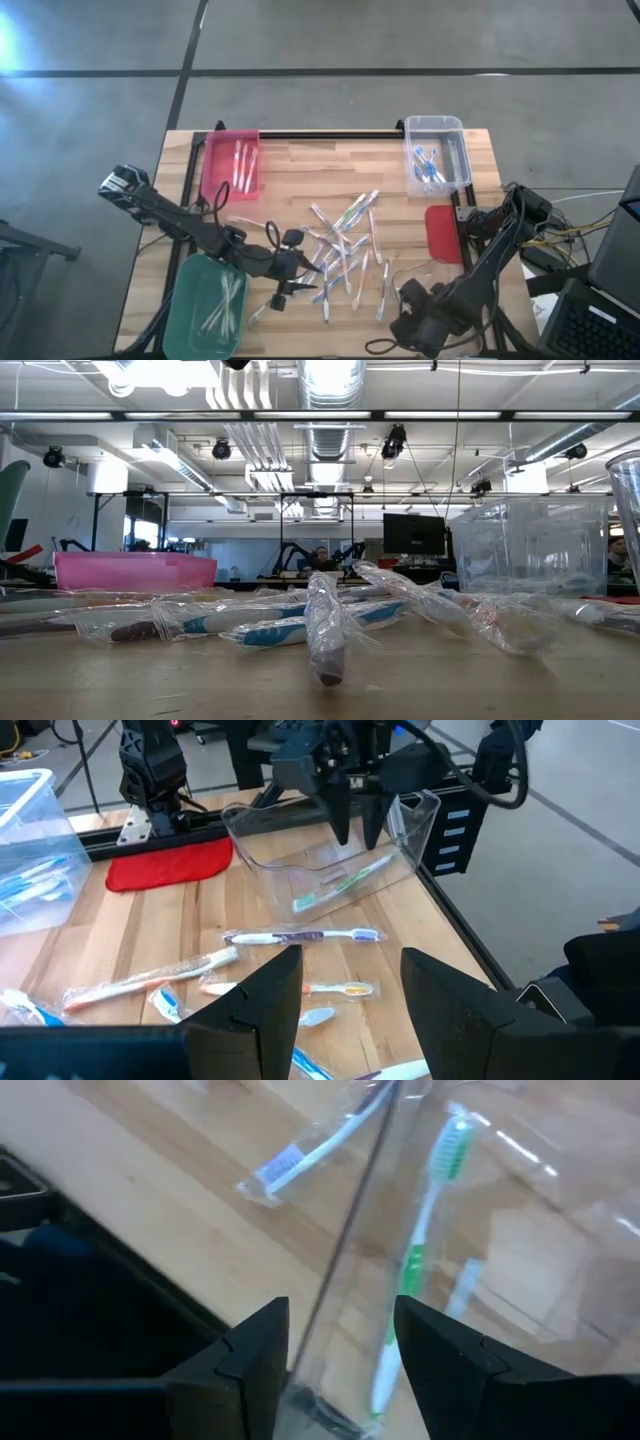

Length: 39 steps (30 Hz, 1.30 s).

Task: Pick & Place Toothbrushes
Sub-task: Adjust the bottom transparent bin

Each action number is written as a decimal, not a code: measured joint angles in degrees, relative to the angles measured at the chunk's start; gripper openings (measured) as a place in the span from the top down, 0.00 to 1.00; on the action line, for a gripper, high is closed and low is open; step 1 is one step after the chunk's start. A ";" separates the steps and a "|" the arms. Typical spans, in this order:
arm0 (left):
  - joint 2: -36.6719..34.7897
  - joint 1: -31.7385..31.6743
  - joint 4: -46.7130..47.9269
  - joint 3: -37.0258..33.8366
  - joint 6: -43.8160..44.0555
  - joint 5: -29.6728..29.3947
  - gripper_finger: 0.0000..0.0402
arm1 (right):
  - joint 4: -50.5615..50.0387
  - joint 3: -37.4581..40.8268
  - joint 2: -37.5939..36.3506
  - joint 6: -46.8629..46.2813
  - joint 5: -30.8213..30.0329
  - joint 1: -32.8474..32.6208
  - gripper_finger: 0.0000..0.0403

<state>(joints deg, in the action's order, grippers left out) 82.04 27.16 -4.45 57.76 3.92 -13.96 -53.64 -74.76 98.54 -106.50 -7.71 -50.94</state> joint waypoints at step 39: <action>0.00 -0.04 0.42 0.02 0.66 0.00 0.56 | -1.05 0.20 1.85 0.10 2.93 1.13 0.98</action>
<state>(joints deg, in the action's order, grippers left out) 82.04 27.12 -4.03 57.78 4.58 -13.96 -54.69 -74.56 100.39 -106.40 -4.77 -49.81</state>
